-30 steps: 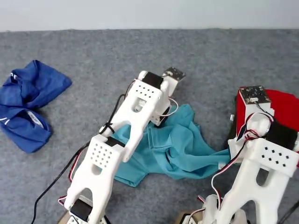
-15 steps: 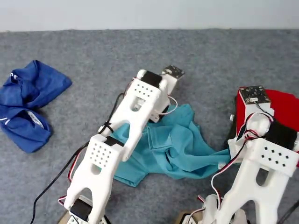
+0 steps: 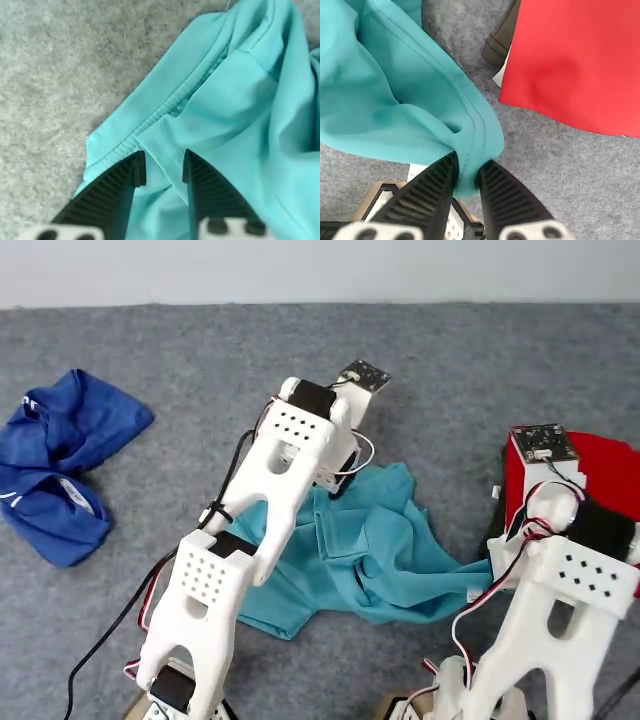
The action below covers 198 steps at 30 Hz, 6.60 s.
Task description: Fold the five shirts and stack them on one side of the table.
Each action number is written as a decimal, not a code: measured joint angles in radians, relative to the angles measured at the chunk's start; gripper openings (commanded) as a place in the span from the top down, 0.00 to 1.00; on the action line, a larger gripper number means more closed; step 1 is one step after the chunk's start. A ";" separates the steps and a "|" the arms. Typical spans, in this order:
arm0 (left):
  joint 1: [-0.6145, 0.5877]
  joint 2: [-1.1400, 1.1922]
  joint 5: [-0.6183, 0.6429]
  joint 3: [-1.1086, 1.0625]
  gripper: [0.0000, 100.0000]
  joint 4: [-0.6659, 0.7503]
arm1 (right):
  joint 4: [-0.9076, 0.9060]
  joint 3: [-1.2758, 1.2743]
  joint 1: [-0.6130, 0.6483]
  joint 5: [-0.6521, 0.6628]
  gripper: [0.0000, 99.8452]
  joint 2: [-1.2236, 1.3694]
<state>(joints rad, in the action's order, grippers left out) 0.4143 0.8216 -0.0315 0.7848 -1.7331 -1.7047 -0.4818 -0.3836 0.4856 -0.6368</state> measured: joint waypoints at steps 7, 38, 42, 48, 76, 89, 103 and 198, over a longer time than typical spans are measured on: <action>-0.006 0.089 0.000 0.000 0.86 0.006 | 0.000 0.000 0.000 0.000 0.99 0.000; -0.006 0.083 0.000 0.081 0.99 0.000 | 0.000 0.000 0.000 0.000 0.99 0.000; 0.003 0.029 0.000 0.044 0.99 0.000 | 0.000 0.000 0.000 0.000 0.99 0.000; 0.026 -0.086 0.000 0.041 0.99 0.000 | 0.000 0.000 0.000 0.000 0.99 0.000; -0.021 -0.061 -0.035 -0.158 0.87 0.075 | 0.012 0.000 0.000 0.000 0.99 0.000; -0.021 0.186 -0.037 0.189 0.87 0.012 | 0.012 0.000 0.000 0.000 0.99 0.000; -0.018 0.296 -0.063 0.259 0.99 0.003 | 0.012 0.000 0.000 0.000 0.99 0.000; -0.585 -1.379 -0.018 0.491 0.99 0.138 | -0.034 1.169 0.206 -0.324 0.99 -0.235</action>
<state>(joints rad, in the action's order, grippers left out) -0.1703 -0.5577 -0.0499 1.2758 -1.5950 -1.7384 0.6874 -0.1780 0.1619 -0.8715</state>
